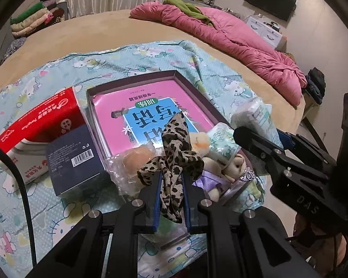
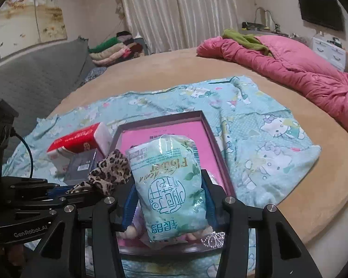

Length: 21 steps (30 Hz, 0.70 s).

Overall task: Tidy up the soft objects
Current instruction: 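Lift and carry the scrunchie and Flower pack with both grippers over the tray, then lower scrunchie into tray and open left gripper while right gripper releases pack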

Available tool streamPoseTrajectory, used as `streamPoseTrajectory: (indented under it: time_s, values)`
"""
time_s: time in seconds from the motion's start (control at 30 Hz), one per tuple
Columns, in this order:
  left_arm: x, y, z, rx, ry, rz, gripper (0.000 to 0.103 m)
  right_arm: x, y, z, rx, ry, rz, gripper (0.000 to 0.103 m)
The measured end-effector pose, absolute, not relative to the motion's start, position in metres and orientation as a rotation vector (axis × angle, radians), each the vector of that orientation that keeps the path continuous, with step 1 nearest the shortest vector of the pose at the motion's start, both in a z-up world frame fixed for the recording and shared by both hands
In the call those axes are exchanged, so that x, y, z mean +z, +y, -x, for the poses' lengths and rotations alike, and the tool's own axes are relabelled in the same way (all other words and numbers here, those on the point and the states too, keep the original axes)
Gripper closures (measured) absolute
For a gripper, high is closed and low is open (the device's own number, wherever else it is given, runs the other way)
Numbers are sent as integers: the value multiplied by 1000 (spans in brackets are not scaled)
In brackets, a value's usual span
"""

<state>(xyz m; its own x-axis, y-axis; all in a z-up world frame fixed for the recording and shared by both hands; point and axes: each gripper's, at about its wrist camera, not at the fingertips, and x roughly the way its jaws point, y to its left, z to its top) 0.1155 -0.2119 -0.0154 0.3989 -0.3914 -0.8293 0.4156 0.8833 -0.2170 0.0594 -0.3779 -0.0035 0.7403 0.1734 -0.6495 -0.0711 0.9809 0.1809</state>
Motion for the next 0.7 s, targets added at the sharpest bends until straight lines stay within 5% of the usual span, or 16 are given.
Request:
streamPoseTrajectory:
  time_s: [0.7]
  values:
    - [-46,-214,-146,-503,1081,-2,87,-38,-369,-98,115,793,-114,53]
